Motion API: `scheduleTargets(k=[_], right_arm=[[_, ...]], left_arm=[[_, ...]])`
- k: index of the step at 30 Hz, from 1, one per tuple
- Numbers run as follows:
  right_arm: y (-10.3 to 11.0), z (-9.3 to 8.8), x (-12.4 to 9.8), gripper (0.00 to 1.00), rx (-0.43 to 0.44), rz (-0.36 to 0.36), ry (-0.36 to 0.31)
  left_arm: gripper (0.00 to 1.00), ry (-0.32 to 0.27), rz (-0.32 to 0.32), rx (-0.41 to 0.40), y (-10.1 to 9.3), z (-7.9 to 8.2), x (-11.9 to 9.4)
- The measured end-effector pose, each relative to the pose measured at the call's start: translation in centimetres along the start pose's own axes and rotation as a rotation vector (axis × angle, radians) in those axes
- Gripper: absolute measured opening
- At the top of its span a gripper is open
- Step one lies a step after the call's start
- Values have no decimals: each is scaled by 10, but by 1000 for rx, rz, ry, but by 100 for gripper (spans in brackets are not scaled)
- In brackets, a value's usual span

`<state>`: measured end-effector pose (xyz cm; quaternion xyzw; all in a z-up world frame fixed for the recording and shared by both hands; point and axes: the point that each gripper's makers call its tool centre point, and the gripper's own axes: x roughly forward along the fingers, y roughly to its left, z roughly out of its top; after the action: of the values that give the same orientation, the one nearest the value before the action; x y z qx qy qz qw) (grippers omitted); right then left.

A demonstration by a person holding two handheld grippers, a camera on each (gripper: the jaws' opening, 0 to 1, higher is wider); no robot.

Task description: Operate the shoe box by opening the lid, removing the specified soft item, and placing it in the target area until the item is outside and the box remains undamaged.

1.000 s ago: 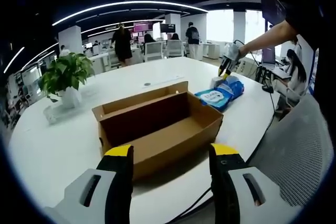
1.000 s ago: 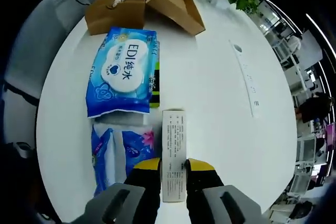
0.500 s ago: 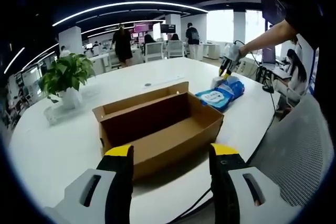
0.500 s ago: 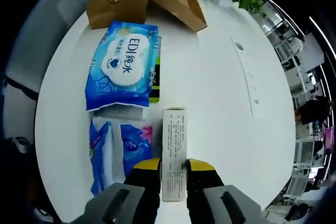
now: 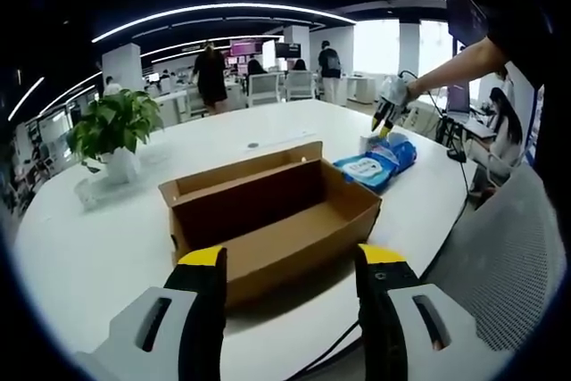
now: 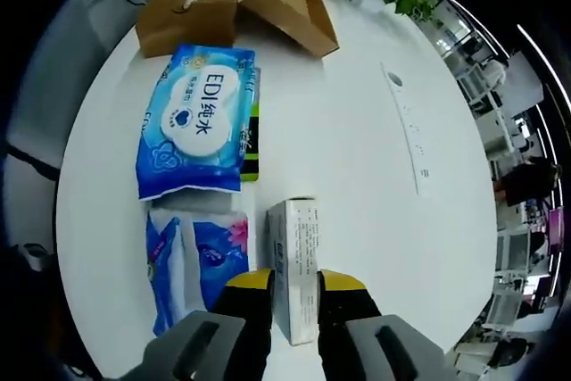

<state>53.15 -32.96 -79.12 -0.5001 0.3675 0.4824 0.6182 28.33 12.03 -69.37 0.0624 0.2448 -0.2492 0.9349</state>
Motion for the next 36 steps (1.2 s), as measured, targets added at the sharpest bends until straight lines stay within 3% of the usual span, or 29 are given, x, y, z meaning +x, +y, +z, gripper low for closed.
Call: scheduleTargets(k=[16,23,36], right_arm=[[1,26,-21,25,92,-54,-55],[19,42,-32,37,161,-56,-97],[53,62,-49,49,248,-73,-175]], left_arm=[[59,-9,-6,6,-2,3,0],[59,0,-19,21,-3,1,1],[60,13,-38,0,-3,0,5]])
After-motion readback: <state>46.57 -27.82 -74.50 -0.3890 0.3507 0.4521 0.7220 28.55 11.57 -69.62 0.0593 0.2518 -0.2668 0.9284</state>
